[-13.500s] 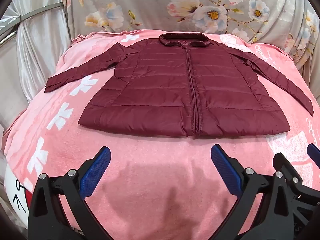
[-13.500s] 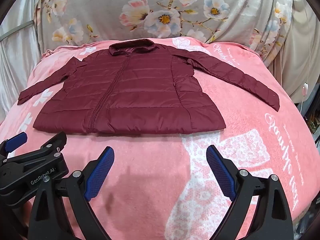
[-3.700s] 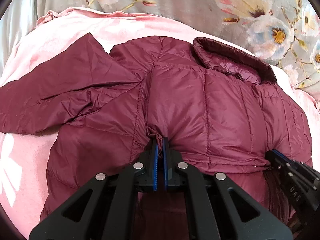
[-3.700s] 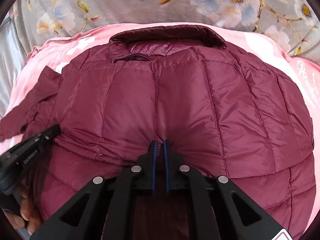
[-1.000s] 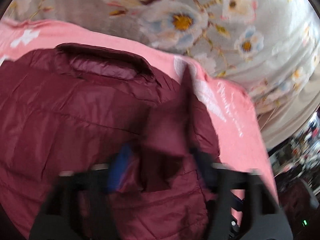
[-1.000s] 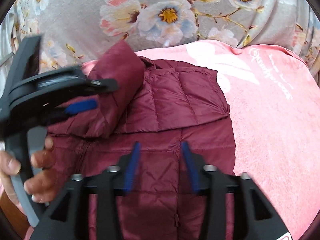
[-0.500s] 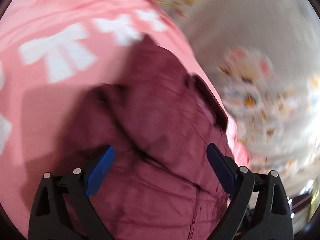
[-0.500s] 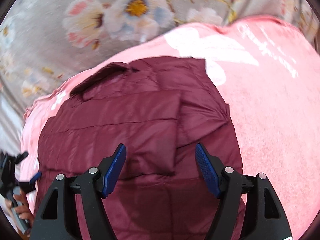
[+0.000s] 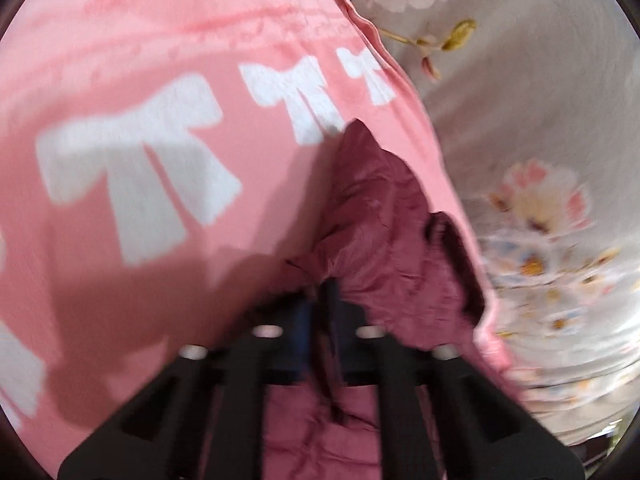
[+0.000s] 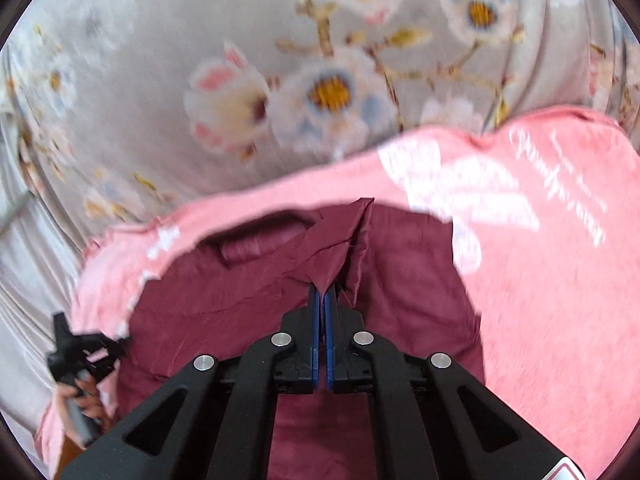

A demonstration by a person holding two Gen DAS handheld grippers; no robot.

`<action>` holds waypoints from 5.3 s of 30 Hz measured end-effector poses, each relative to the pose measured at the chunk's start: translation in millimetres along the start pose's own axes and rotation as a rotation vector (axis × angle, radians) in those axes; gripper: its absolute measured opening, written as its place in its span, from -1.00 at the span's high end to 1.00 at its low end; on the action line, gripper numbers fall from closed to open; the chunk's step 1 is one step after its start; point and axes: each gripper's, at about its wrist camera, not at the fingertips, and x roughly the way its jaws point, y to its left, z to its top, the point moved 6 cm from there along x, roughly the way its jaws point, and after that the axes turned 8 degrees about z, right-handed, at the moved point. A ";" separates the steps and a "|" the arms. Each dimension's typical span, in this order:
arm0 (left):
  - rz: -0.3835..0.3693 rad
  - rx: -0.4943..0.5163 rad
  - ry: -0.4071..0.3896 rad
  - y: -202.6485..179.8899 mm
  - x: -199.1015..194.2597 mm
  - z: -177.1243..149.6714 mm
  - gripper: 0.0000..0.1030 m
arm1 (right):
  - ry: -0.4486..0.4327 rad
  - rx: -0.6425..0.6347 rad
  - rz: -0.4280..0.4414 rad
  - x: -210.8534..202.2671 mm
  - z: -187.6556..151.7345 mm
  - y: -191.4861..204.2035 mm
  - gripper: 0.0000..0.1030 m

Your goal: Fold large clothes

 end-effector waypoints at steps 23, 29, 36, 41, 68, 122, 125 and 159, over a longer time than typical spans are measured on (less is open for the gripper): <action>0.377 0.373 -0.179 -4.5 -1.9 -35.3 0.87 | 0.263 -0.092 -0.262 66.0 -82.7 -61.0 0.81; 0.395 0.510 -0.310 -34.7 -70.5 -47.4 0.34 | 0.127 -0.069 -0.231 12.5 -62.8 -29.4 0.25; 0.186 0.614 -0.194 -121.5 -60.4 -91.2 0.34 | 0.212 -0.229 -0.055 57.1 -75.9 77.2 0.77; 0.261 0.672 -0.091 -127.0 2.7 -118.7 0.36 | 0.316 -0.239 -0.064 103.9 -104.8 79.7 0.83; 0.136 0.581 -0.146 -116.0 -27.3 -94.1 -0.27 | 0.268 -0.143 0.006 86.0 -61.3 59.9 0.72; 0.061 0.417 0.130 -172.9 82.0 -24.3 0.88 | 0.284 0.190 0.243 191.0 2.4 28.5 0.86; 0.100 0.465 0.117 -166.3 85.3 -30.8 0.88 | 0.332 0.095 0.116 199.4 -16.1 14.7 0.87; -0.073 0.331 -0.095 -213.4 43.9 57.8 -0.03 | 0.132 0.039 0.059 195.6 70.5 10.9 0.42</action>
